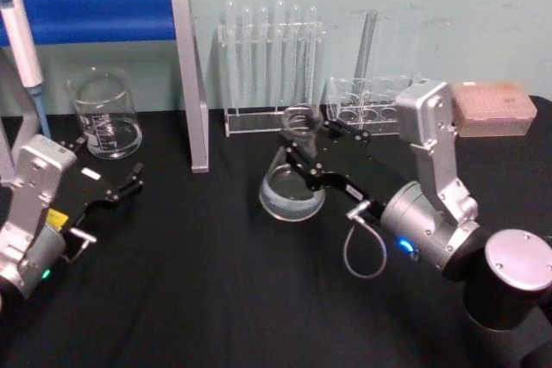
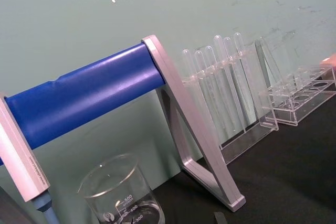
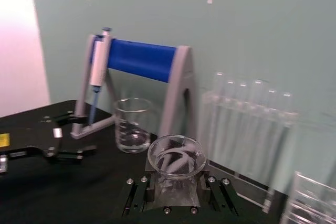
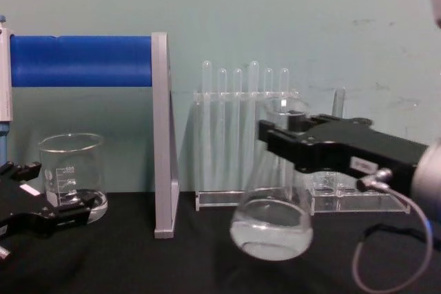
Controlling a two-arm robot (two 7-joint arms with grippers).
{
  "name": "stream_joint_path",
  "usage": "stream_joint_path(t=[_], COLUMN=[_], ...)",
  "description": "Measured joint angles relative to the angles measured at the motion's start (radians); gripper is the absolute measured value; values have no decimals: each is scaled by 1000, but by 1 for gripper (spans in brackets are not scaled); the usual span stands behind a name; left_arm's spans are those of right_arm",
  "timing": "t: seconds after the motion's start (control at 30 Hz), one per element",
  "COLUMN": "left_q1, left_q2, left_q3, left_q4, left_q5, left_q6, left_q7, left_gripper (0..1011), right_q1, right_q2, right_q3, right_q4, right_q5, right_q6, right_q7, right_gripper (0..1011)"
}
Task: Grasp the erlenmeyer flask with one hand, shake it three times, then place it back.
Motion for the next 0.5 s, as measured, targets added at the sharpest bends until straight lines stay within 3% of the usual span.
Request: stream_joint_path(t=[0.27, 0.5], left_q1=[0, 0], left_q2=[0, 0], left_q3=[0, 0], left_q4=[0, 0], left_q5=[0, 0], left_q6=[0, 0], left_q7=[0, 0], left_gripper=[1001, 1001], right_q1=[23, -8], right_q2=[12, 34], right_q3=[-37, -10], right_q4=[19, -11], right_q5=[20, 27], right_q6=[-9, -13], right_q7=[20, -44], right_gripper=[456, 456])
